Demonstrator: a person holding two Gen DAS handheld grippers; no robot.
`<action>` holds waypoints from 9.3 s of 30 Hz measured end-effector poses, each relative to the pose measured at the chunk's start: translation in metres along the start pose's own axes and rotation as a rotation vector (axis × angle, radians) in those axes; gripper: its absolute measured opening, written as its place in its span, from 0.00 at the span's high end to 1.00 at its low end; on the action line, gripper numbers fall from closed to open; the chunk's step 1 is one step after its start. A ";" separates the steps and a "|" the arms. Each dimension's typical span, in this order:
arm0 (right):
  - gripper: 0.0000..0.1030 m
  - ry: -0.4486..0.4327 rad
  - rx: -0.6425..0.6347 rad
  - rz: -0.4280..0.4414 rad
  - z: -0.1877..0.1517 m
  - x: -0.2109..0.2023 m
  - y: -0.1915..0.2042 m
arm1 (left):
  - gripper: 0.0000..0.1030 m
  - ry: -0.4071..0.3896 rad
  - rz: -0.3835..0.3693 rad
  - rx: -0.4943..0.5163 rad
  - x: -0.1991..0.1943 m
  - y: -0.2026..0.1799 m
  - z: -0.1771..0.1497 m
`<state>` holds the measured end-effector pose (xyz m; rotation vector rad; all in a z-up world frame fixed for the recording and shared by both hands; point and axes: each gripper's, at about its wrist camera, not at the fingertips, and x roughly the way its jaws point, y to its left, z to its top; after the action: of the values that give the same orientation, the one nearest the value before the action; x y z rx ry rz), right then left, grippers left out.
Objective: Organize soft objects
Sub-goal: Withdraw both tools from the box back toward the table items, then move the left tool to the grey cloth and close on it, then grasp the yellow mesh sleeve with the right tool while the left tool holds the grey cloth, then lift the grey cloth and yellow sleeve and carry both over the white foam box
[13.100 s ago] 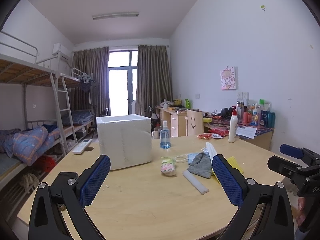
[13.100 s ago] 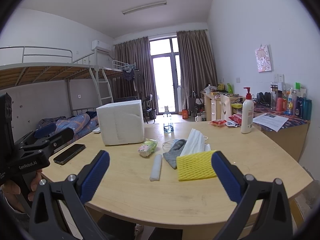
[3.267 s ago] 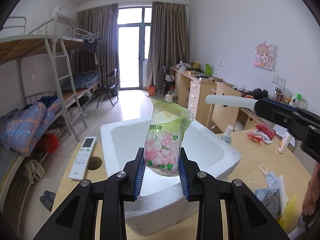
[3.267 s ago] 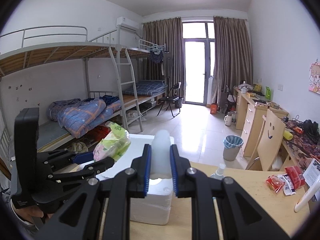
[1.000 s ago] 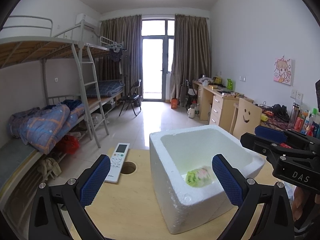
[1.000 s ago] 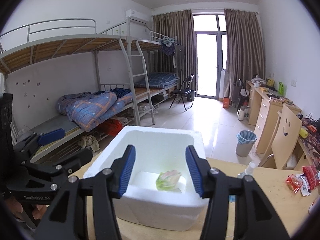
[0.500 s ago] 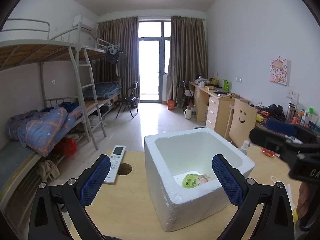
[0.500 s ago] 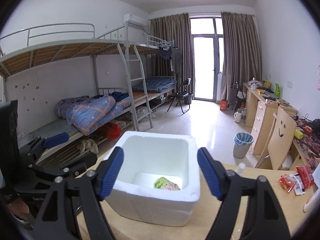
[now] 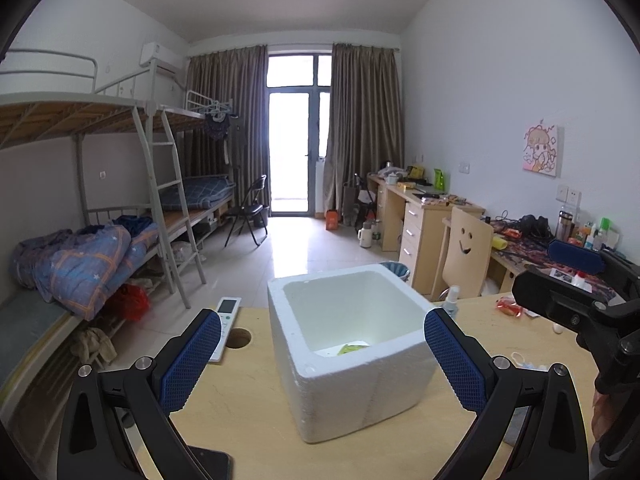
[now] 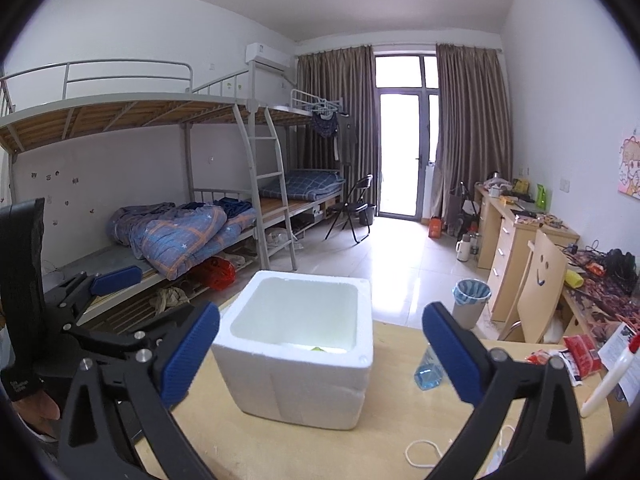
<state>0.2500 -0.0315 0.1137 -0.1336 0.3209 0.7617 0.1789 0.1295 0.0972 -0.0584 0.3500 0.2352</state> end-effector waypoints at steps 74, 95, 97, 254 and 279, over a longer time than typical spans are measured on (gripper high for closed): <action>0.00 0.025 0.156 -0.255 -0.156 -0.113 -0.076 | 0.01 0.018 -0.239 0.042 -0.037 -0.105 -0.116; 0.00 0.094 0.244 -0.356 -0.187 -0.133 -0.119 | 0.01 0.137 -0.386 0.156 -0.006 -0.173 -0.132; 0.00 0.104 0.246 -0.348 -0.189 -0.132 -0.120 | 0.01 0.151 -0.385 0.159 -0.003 -0.175 -0.134; 0.80 0.210 0.384 -0.201 -0.207 -0.132 -0.152 | 0.85 0.268 -0.505 0.273 0.040 -0.185 -0.109; 0.80 0.120 0.302 -0.161 -0.168 -0.116 -0.117 | 0.85 -0.076 -0.101 0.143 -0.038 -0.117 -0.095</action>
<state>0.2131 -0.2311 -0.0061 0.0799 0.5293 0.5392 0.1410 -0.0016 0.0229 0.0732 0.2867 0.1115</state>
